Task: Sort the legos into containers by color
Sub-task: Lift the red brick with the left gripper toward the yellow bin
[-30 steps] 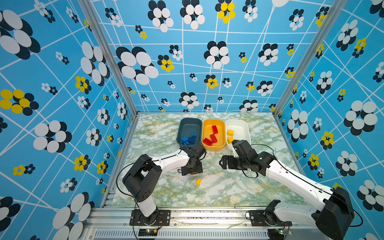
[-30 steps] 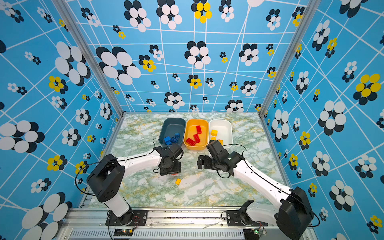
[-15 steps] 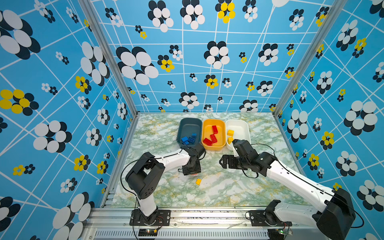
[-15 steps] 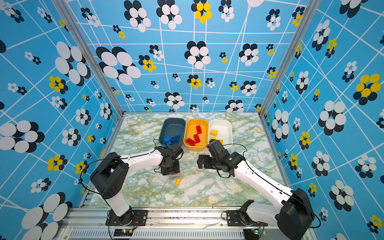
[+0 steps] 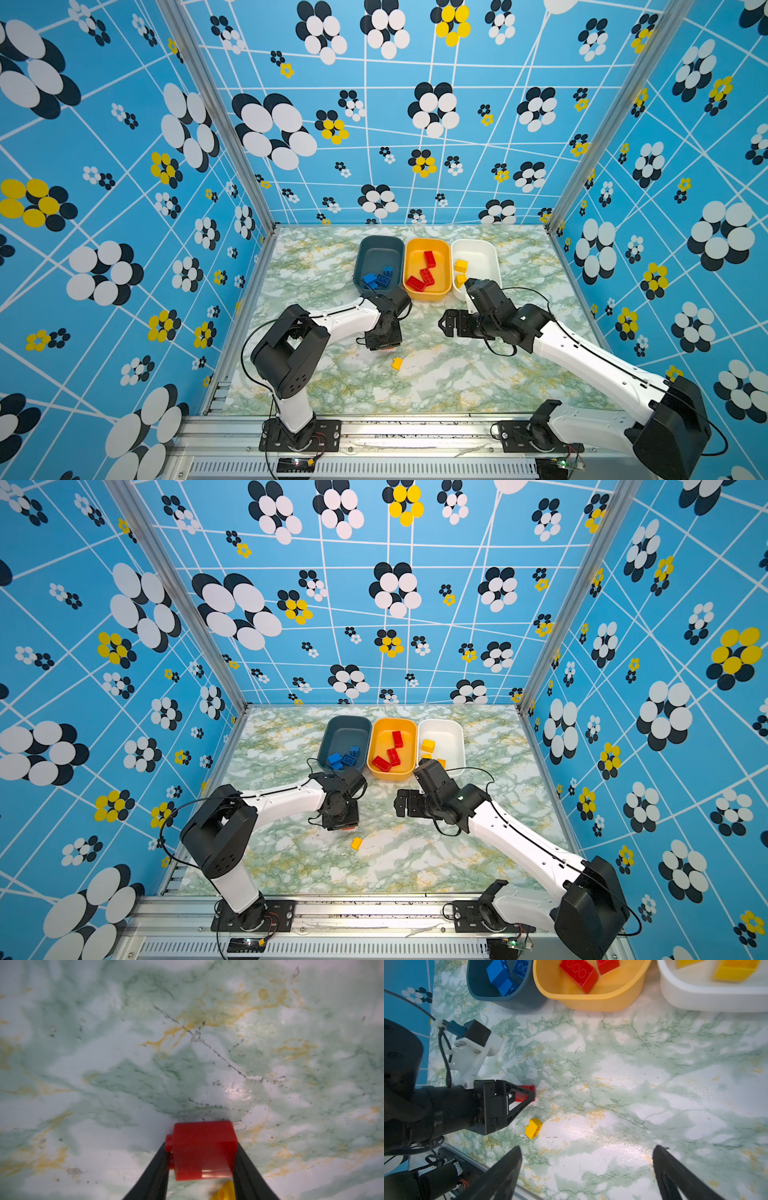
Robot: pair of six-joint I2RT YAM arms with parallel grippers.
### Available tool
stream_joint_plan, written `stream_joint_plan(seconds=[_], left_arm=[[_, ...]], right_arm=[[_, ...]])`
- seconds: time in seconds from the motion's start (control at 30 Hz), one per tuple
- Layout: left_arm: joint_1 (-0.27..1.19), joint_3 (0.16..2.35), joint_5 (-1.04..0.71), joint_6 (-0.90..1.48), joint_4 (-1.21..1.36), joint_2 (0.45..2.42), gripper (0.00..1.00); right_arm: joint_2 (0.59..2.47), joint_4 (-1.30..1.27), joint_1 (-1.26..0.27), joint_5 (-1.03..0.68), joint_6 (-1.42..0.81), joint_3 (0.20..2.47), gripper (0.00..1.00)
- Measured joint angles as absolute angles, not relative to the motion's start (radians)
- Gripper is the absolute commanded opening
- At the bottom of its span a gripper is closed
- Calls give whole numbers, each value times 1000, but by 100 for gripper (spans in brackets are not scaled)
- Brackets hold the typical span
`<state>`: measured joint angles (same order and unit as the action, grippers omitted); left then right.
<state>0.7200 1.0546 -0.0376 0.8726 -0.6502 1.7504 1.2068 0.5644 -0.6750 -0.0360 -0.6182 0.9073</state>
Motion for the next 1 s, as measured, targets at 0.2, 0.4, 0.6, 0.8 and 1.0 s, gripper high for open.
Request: stream_joint_plan(seconds=[0.2,0.4,0.6,0.8,1.0], left_arm=[[720,1056,-30,872,-651,1728,39],[722,1151,6,854,-686,1715,39],[722,1312,49,800,-720,1715,39],[722,1507,73,733,-748,1757,40],[722,1711,99,660,-776,1890,40]], right_arm=[[1190,564,-675,-36,-620,892,99],[1173,565,-675,-35,-623,874,99],[1151,566,-674,-32,-629,857,99],[1133,564,-665,-32,-636,838,99],[1116,565,-658,-32,-641,828,99]])
